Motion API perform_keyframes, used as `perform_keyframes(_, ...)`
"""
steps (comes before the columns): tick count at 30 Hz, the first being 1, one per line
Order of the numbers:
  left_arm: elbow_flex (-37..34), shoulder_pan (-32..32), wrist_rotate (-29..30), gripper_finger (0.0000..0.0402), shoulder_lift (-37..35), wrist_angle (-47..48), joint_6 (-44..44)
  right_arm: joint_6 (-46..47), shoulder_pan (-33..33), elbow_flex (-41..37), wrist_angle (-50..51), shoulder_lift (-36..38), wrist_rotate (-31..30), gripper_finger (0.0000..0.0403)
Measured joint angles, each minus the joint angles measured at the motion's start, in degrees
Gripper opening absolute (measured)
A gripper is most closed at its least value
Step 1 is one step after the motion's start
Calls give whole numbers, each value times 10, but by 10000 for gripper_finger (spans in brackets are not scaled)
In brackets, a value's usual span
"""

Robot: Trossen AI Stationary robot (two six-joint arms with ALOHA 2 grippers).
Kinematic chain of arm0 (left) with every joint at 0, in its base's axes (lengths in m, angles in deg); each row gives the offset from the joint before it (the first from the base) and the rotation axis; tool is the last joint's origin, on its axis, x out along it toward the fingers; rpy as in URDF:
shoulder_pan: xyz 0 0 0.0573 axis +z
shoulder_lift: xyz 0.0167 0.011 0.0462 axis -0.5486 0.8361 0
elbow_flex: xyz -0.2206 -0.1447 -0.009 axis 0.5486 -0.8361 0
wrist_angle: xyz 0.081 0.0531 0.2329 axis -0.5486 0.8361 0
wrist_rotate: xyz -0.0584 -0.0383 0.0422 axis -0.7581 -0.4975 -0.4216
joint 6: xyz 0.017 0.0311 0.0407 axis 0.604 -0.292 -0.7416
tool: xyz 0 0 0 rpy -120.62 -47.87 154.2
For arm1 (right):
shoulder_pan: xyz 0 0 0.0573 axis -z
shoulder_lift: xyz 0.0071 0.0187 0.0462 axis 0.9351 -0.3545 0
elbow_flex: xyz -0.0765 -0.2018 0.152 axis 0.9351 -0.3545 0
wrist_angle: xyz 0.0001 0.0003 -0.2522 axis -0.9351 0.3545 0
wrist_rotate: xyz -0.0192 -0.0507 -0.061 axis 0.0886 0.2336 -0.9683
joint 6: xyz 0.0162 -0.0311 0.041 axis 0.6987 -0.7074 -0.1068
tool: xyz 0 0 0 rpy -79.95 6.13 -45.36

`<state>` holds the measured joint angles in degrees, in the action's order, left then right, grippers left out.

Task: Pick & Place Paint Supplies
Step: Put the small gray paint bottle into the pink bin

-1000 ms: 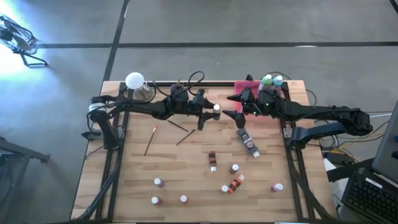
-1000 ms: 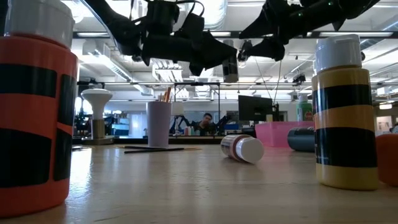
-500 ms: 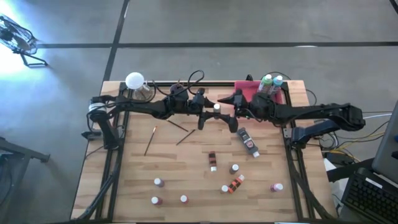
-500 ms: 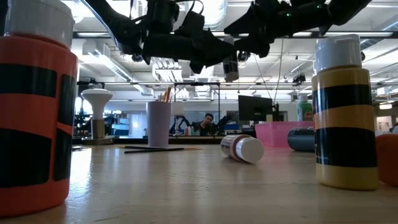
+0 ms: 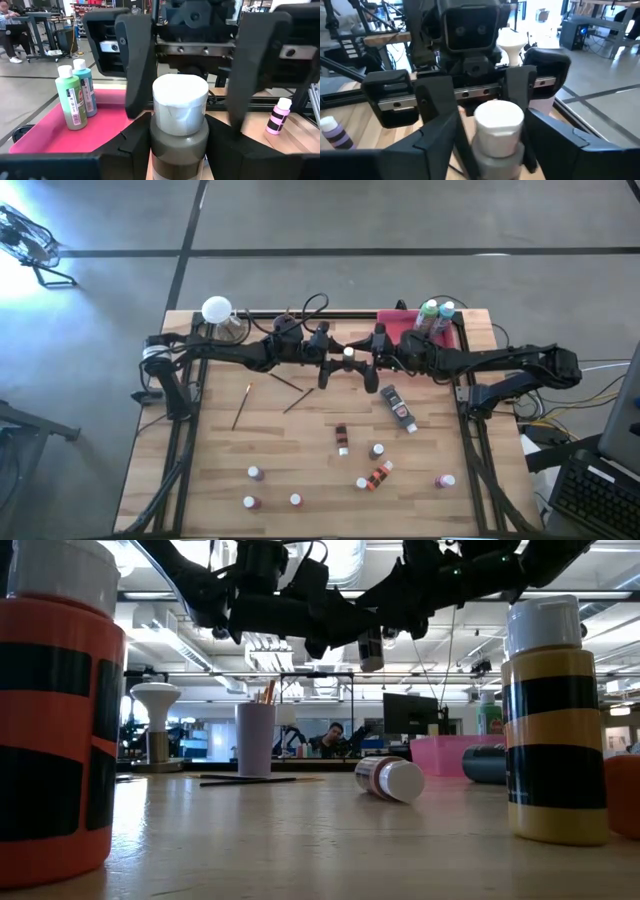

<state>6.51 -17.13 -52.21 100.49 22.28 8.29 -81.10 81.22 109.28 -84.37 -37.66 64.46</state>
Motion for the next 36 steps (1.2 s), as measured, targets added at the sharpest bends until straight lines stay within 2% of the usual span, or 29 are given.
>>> perform_keyframes(12,-1,0,0,159,0,0,0,-3,0,0,-3,4,0,114)
perform_keyframes(15,-1,0,0,159,0,0,0,-3,0,0,-3,4,0,114)
perform_keyframes(23,-1,0,0,159,0,0,0,7,0,0,-3,4,2,164)
perform_keyframes(26,-1,0,0,159,0,0,0,8,0,0,-3,4,2,159)
perform_keyframes(33,-1,0,0,159,0,0,0,4,0,0,-2,4,1,121)
perform_keyframes(36,-1,0,0,159,0,0,0,-1,0,0,-2,4,1,121)
